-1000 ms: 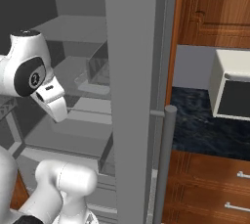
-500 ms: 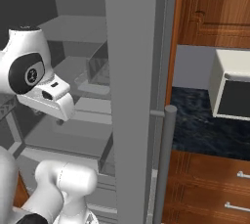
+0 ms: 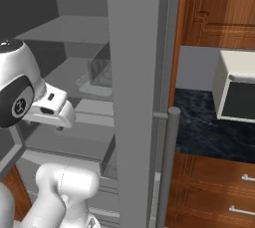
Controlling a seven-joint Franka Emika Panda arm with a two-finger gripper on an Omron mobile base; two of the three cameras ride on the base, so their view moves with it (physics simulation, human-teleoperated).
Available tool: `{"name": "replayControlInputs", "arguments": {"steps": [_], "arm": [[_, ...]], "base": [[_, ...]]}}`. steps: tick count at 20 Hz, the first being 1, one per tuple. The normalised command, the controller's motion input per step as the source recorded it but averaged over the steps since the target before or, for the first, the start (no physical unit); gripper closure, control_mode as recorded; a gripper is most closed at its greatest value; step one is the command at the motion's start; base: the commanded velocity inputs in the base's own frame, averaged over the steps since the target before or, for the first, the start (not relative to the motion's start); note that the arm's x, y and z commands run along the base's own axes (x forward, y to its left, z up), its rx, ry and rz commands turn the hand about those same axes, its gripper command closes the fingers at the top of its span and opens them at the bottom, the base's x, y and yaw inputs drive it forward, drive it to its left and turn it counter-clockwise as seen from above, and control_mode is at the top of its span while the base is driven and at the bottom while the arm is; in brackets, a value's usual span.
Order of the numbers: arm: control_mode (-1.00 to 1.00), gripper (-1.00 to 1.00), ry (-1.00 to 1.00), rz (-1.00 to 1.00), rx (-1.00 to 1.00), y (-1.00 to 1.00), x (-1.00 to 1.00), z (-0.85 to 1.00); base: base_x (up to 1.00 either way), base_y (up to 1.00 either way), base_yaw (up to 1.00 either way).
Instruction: Place two dumplings into each of the tupperware containers and then place the containers in the fridge.
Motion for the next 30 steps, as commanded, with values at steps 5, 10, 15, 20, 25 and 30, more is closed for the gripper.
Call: {"name": "replayControlInputs", "arguments": {"steps": [5, 10, 15, 20, 25, 30], "arm": [[-1.00, -1.00, 0.00, 0.03, -0.05, 0.08, 0.00, 0.02], [-1.00, -1.00, 0.00, 0.00, -0.02, 0.01, -0.02, 0.00], [1.00, -1.00, 0.00, 0.00, 0.00, 0.00, 0.00, 0.00], [1.00, -1.00, 0.00, 0.00, 0.00, 0.00, 0.00, 0.00], [1.00, -1.00, 0.00, 0.00, 0.00, 0.00, 0.00, 0.00], [1.00, -1.00, 0.00, 0.00, 0.00, 0.00, 0.00, 0.00]], "base": [[0.00, 0.00, 0.00], [0.00, 0.00, 0.00], [-0.88, -0.04, 0.00], [-1.00, 0.00, -0.11], [-1.00, -0.01, -0.53], [-0.33, 0.06, -0.98]]}}
